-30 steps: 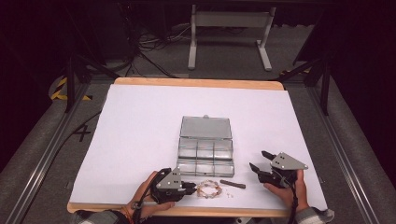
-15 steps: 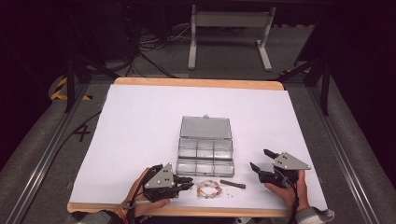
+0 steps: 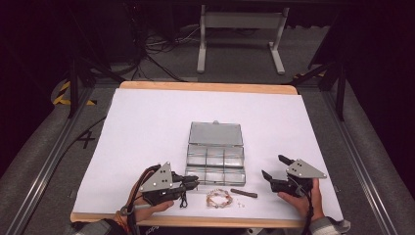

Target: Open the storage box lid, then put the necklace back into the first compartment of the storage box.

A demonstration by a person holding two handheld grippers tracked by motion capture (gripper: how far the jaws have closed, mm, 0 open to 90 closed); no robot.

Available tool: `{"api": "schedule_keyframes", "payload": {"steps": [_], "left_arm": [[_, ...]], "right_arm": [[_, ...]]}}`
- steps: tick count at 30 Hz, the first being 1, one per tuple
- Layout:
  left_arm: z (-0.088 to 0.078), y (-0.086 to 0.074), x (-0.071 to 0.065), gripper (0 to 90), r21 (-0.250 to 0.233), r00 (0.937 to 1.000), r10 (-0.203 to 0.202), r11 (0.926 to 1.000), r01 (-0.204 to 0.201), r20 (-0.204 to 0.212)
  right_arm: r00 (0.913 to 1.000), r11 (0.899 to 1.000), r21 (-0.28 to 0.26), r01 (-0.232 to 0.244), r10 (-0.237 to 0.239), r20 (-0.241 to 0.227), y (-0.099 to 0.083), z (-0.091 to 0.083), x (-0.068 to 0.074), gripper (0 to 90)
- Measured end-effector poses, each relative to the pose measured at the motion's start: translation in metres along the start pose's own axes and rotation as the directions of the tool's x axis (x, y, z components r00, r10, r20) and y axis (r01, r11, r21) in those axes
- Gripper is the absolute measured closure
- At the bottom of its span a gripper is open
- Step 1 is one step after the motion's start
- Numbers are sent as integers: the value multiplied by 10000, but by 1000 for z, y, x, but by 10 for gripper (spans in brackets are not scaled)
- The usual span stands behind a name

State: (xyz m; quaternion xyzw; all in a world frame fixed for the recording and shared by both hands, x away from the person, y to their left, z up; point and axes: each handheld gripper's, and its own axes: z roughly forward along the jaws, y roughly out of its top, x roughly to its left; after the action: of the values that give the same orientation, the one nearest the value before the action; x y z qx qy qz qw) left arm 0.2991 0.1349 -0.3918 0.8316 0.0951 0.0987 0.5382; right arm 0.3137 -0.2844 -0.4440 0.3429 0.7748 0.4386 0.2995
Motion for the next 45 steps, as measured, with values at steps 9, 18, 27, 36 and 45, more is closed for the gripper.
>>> {"api": "schedule_keyframes", "payload": {"steps": [9,18,27,36,45], "left_arm": [[-7,9,16,815,-586,9991,-125,9982,102,-399],[-1,17,35,816,-808,9963,-204,9966,137,-832],[14,17,59,816,-743,9921,-440,9966,354,-1173],[32,18,70,816,-538,9922,-438,9978,378,-1165],[39,9,77,816,-220,9911,-539,9984,516,-1218]], "right_arm": [[9998,9999,-113,61,-59,177,0,0,1,189],[9991,9999,-93,-79,83,417,0,2,1,158],[9988,10000,-68,20,-16,496,0,2,2,153],[9980,9997,-210,97,-83,633,0,1,3,151],[9976,9997,-176,179,-167,673,0,2,4,151]]}}
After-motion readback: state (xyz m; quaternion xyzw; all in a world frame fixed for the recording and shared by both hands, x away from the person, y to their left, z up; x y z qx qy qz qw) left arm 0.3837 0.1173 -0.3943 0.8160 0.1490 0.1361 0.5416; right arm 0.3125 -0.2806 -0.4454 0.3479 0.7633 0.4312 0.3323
